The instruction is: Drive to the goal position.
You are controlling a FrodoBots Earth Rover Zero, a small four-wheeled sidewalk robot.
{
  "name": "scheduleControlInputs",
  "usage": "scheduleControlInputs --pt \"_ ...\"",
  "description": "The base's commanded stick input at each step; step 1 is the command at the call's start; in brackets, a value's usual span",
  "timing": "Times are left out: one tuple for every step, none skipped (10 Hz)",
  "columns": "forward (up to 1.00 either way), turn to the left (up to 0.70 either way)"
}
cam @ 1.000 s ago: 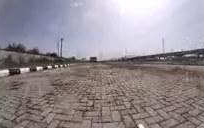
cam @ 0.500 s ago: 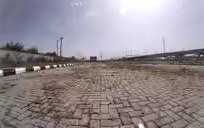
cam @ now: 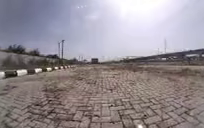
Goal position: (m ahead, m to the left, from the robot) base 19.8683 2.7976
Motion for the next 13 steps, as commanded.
scheduleControlInputs --pt "1.00 0.00" --pt "1.00 0.00" --pt "1.00 0.00" --pt "1.00 0.02" --pt "1.00 0.07" --pt "1.00 0.06" --pt "1.00 0.01" --pt "1.00 0.00" --pt "1.00 0.00" --pt "1.00 0.00" --pt "1.00 0.00" --pt "1.00 0.00" --pt "1.00 0.00"
